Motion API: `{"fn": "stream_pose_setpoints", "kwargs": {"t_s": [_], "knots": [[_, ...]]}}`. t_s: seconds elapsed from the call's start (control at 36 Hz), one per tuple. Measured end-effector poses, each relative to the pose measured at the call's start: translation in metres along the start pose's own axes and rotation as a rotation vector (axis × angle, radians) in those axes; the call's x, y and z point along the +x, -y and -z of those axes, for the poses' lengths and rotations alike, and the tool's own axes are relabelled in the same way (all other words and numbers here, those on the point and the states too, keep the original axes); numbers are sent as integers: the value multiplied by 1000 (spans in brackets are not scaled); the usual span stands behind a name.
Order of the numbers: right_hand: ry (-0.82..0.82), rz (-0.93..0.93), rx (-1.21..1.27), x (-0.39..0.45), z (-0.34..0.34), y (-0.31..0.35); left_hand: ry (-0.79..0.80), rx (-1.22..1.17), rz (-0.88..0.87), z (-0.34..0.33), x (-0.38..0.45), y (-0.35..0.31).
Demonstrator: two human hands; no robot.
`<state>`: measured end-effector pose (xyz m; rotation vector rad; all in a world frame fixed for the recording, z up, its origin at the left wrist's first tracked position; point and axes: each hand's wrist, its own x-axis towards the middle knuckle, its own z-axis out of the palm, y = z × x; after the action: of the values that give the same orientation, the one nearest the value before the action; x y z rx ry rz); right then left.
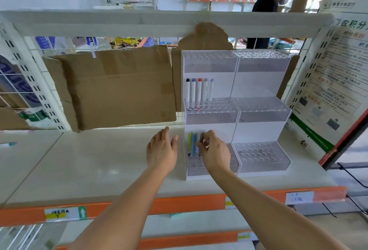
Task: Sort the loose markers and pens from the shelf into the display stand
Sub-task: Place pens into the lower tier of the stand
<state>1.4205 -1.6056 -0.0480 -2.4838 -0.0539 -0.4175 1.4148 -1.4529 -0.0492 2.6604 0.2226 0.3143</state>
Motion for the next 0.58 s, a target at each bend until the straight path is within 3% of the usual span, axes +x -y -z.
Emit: {"fn": "stream_pose_setpoints", "kwargs": {"t_s": [0.06,0.17,0.31,0.44,0.58], "knots": [[-112,30,41,-7,0,-2,-8,16,7,1,-3,4],[-216,405,-35,-16,0,4,-44,62,50,8,-11,14],[-14,613,-81,-22,-5,36,-48,165,131,29,-29,33],[349,630,-223,-29,-17,75,-67,222,228,56,-56,66],[497,653,-241,-40,-36,113,-35,222,391,78,-86,110]]}}
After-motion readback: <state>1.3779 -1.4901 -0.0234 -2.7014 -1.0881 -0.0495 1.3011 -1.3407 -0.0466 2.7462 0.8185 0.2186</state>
